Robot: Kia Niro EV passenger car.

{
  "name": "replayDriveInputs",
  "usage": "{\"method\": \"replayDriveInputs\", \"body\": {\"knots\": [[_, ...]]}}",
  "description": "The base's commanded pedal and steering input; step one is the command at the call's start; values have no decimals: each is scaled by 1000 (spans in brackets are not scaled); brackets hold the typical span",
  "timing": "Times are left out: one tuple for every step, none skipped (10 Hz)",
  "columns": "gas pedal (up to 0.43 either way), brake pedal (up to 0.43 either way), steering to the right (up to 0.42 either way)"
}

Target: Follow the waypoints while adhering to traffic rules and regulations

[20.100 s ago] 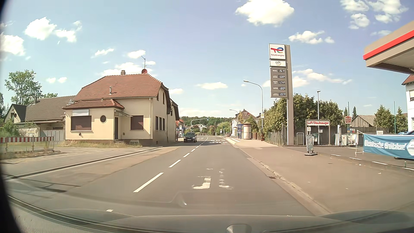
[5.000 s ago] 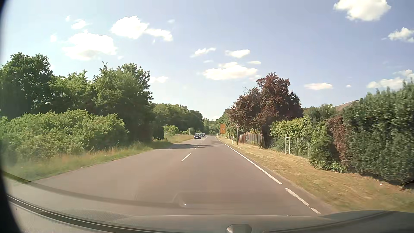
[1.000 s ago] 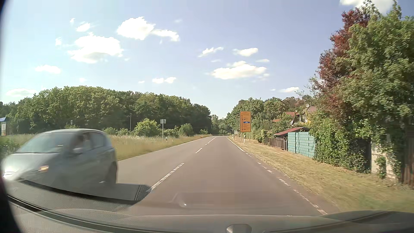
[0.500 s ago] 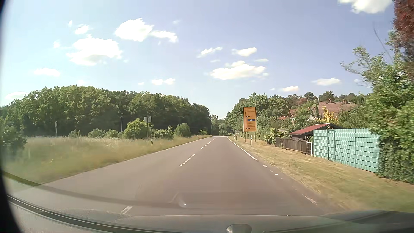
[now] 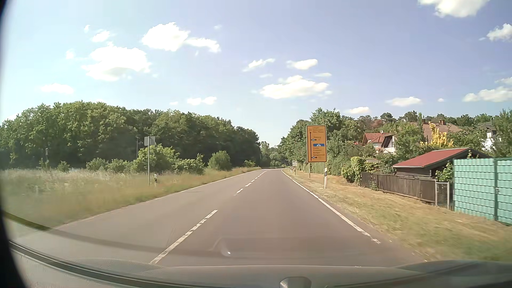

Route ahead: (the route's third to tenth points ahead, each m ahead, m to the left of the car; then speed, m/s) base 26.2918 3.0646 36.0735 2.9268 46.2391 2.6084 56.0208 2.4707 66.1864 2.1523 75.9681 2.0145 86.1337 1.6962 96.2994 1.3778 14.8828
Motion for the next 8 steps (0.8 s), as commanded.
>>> {"method": "replayDriveInputs", "body": {"knots": [[130, 30, 0], [130, 30, 0], [130, 30, 0], [130, 30, 0], [130, 30, 0], [130, 30, 0], [130, 30, 0], [130, 30, 0]]}}
